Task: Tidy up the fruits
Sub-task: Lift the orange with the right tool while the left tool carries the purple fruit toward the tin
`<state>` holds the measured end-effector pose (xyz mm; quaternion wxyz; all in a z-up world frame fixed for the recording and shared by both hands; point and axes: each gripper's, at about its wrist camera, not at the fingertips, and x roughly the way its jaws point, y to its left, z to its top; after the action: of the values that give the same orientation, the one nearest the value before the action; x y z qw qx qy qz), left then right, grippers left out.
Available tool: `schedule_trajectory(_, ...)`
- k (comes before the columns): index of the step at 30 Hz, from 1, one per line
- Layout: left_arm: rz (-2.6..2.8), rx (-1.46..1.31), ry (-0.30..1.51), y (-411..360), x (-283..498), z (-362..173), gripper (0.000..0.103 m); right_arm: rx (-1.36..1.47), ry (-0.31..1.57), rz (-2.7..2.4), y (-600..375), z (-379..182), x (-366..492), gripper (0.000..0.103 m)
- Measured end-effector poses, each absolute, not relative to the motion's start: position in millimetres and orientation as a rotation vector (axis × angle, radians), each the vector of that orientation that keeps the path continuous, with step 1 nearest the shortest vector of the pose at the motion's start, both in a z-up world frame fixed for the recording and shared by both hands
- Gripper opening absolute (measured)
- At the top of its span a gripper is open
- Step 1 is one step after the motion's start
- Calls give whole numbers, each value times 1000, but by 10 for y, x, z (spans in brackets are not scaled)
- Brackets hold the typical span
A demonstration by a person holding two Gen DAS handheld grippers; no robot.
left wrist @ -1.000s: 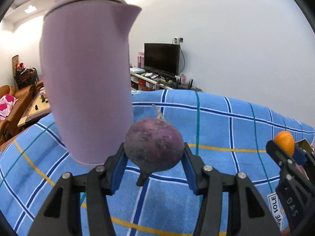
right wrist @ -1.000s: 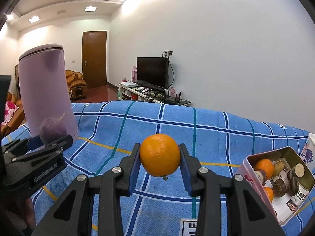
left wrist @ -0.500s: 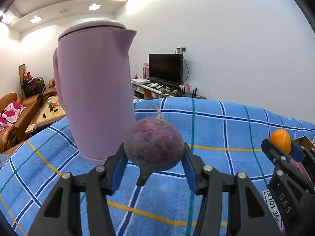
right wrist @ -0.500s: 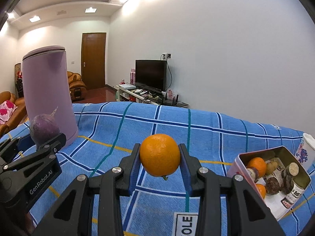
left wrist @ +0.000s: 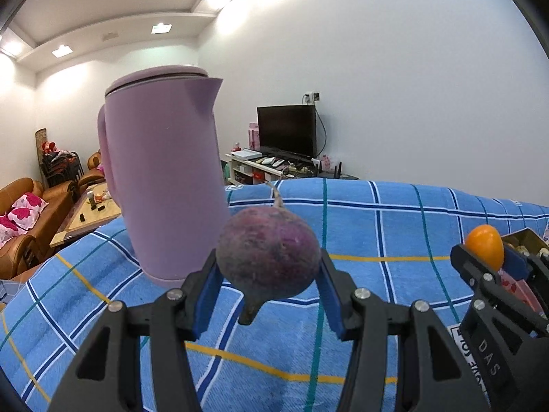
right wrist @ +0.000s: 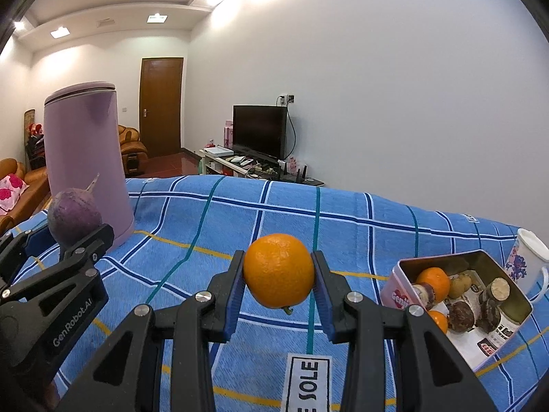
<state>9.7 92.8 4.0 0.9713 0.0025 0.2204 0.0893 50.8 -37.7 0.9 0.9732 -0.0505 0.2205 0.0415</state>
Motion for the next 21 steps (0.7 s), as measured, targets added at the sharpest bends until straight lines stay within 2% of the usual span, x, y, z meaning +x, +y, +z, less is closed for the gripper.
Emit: schedule_trajectory(21, 133, -10, 456, 771, -53, 49, 55, -131, 446, 66, -596, 32, 301, 39)
